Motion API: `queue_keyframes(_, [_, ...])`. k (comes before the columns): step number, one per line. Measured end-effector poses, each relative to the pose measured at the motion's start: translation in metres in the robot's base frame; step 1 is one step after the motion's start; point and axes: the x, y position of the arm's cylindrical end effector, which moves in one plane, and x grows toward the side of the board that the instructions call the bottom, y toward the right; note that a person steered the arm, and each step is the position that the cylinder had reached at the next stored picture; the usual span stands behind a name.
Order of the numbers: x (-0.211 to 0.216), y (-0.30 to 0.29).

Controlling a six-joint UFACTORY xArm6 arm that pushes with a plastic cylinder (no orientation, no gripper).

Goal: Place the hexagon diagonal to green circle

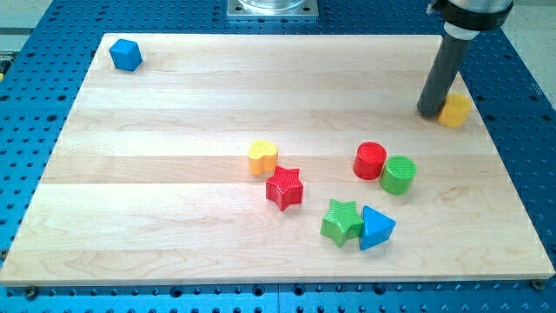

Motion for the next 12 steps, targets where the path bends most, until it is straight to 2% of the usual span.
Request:
queue_keyframes(1, [-0.011,0.006])
queue_keyframes(2, [-0.073,0.009])
queue_keyframes(3, [-0.074,0.016])
queue_keyframes(4, [-0.025,0.017])
queue_keyframes(5, [-0.012,0.021])
queue_keyframes(7, [-0.072,0.068])
queue_keyframes(9, [0.019,0.055])
queue_keyframes(10, [0.024,0.051])
queue_keyframes(11, [0.003,0.059])
queue_keyframes(12, [-0.052,0.045])
